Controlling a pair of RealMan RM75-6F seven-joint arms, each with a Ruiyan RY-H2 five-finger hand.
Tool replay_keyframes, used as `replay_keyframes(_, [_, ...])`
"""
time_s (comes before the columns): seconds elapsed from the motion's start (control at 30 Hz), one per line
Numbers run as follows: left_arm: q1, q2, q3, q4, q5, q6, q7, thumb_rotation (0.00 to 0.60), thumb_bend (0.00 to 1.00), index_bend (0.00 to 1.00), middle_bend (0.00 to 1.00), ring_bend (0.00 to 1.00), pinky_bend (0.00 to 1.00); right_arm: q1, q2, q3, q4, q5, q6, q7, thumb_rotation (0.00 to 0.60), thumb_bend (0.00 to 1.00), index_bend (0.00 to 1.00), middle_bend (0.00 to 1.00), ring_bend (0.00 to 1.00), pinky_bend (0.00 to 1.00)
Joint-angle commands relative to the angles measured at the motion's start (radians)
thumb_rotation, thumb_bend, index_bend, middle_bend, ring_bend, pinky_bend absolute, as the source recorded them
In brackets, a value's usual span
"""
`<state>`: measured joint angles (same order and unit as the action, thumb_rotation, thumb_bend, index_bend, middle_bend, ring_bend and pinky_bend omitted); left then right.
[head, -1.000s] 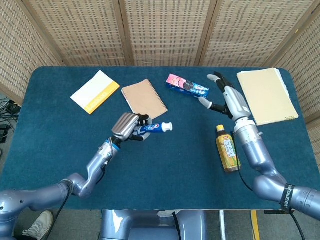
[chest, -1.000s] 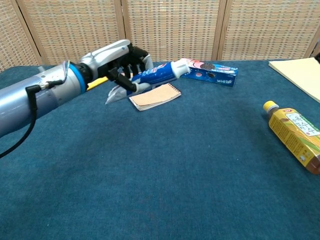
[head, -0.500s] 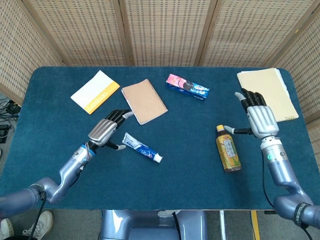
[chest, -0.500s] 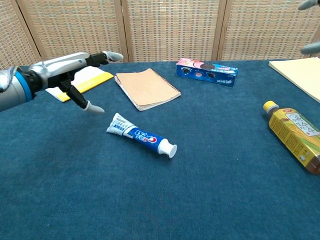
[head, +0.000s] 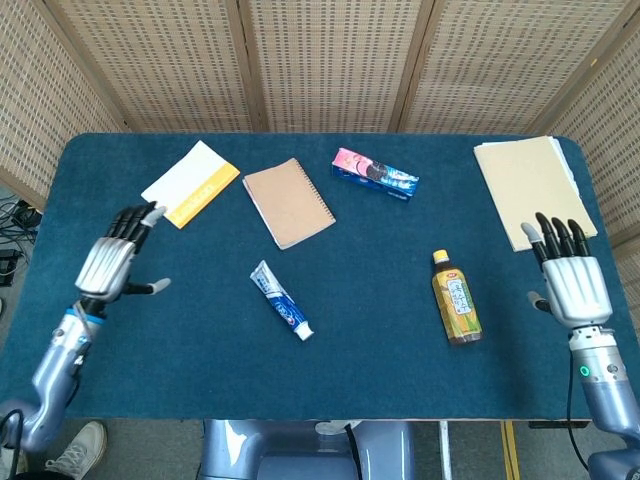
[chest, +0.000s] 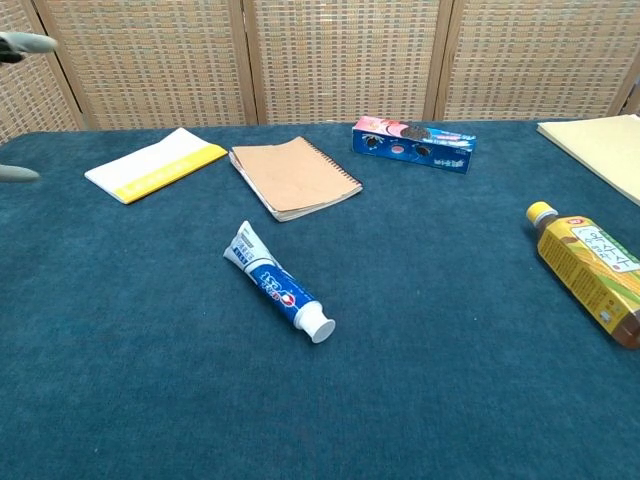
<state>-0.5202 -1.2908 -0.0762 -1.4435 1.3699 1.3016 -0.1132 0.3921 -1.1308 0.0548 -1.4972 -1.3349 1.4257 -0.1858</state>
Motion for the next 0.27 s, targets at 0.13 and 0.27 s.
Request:
replay_keyframes(0.13, [0.175, 0.138, 0.058, -0.125, -0.06, 0.155, 0.17, 0.6, 0.0, 0.0, 0.0, 0.0, 0.0, -0.103, -0.028, -0.043, 0.066, -0.077, 0.121, -0.055, 0.6, 0.0, 0.0, 0.0, 0.0, 0.0])
replay_keyframes(0.27, [0.215, 0.154, 0.064, -0.12, -0.06, 0.175, 0.183, 0.6, 0.0, 0.0, 0.0, 0.0, 0.0, -0.135, -0.04, -0.049, 0.087, -0.103, 0.149, -0.062, 0.6, 0.0, 0.0, 0.0, 0.0, 0.0])
